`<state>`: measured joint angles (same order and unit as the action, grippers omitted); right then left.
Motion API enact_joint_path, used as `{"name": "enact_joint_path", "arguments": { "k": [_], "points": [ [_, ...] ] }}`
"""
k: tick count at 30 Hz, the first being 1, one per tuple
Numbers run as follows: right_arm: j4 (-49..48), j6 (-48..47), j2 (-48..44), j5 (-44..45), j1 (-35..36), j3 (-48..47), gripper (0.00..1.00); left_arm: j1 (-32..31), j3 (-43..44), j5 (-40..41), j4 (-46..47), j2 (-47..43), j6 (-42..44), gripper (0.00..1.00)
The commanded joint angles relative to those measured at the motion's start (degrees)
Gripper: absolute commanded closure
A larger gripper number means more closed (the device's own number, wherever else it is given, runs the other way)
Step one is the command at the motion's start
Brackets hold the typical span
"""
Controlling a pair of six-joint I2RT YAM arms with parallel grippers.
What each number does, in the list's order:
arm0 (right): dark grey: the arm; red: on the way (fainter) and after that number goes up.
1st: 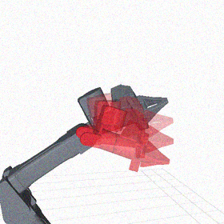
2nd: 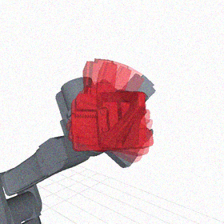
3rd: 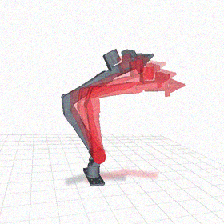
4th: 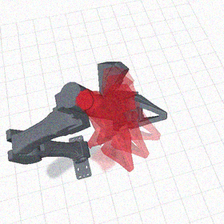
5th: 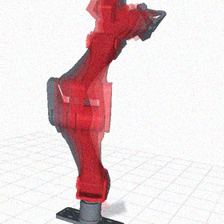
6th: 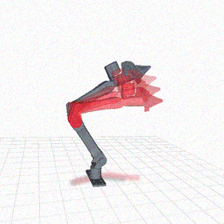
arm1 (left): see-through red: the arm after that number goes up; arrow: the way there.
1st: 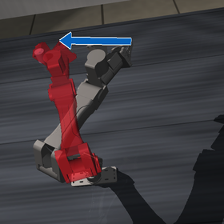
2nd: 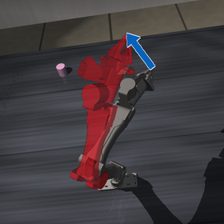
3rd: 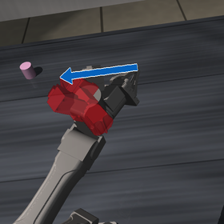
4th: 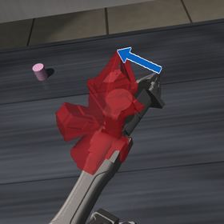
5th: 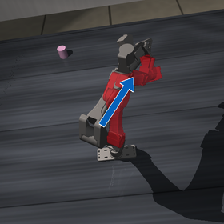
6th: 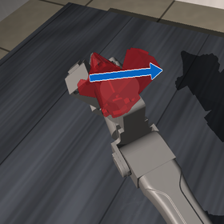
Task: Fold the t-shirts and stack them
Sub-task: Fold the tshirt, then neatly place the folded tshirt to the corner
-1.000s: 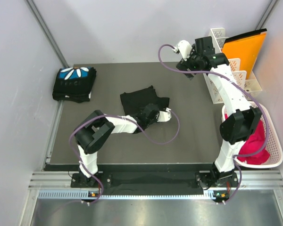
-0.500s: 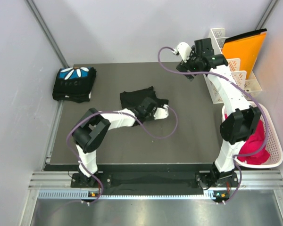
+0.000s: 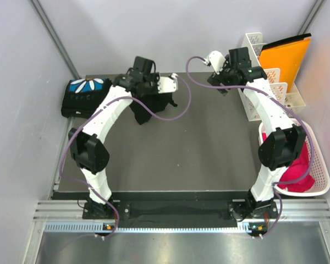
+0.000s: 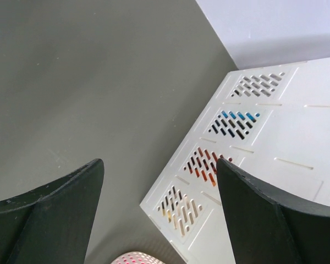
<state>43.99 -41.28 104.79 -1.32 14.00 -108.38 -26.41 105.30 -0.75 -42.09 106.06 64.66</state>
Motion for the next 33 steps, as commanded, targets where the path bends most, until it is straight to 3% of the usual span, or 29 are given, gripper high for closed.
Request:
{"name": "enact_joint_path", "arguments": {
  "k": [1,9,14,25,33],
  "points": [
    [-4.35,1.28,-4.25,-0.96,-0.81,1.67,0.18,2.06,10.26,-1.90,-7.93,1.25,10.12,1.00],
    [-6.02,2.34,-5.13,-1.75,-1.08,3.61,0.18,7.51,24.06,3.04,-5.90,7.49,20.32,1.00],
    [-7.42,2.52,-6.27,-1.93,-1.25,6.07,0.18,11.55,25.13,5.41,-0.20,9.60,26.30,1.00],
    [-8.04,3.48,-7.32,-2.72,-1.34,9.41,0.18,19.73,29.96,12.35,31.06,17.50,30.60,1.00],
    [-7.60,4.71,-7.15,-3.86,-1.43,9.76,0.19,25.96,30.76,14.29,55.00,25.24,48.53,1.00]
  ]
}}
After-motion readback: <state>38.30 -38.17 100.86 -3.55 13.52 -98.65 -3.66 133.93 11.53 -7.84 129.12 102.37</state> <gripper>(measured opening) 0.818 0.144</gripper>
